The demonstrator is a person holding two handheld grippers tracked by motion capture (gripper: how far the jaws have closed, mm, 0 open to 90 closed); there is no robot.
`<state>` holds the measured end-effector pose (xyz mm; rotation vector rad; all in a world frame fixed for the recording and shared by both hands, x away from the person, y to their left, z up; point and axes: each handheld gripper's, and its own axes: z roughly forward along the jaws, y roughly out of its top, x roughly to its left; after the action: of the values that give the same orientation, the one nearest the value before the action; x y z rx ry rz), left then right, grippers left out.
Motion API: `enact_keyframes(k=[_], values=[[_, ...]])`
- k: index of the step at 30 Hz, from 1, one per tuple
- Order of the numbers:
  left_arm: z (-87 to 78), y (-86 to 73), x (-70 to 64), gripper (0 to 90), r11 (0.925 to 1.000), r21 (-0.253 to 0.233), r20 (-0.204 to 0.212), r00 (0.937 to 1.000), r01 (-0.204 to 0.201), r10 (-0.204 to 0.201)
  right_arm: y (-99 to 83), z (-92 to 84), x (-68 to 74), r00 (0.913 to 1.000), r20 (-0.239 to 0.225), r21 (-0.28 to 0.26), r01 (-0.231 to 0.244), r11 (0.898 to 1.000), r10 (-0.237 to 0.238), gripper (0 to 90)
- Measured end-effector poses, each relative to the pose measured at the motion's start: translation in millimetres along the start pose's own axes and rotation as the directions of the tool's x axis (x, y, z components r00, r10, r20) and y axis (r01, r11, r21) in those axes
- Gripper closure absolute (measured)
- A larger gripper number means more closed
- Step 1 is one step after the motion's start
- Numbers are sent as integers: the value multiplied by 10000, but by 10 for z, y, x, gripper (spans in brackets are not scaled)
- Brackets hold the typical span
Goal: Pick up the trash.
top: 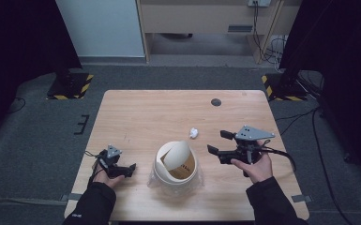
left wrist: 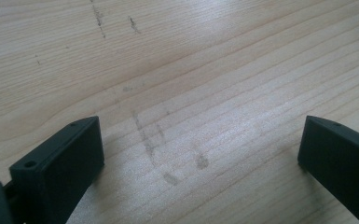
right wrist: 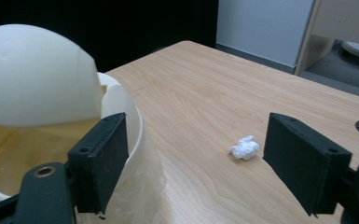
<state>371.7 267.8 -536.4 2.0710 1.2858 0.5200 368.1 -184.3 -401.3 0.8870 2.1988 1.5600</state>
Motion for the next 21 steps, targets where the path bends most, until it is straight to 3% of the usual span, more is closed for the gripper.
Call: enact_keyframes(k=[8,21], values=[[0,0,0,0,10000,-2,-2,10000,-3,3,23,21,-76,9995,303,-2,119,9999,-119,207],[0,0,0,0,10000,-2,-3,10000,-3,3,166,126,-215,9974,711,-262,-107,9996,126,177]])
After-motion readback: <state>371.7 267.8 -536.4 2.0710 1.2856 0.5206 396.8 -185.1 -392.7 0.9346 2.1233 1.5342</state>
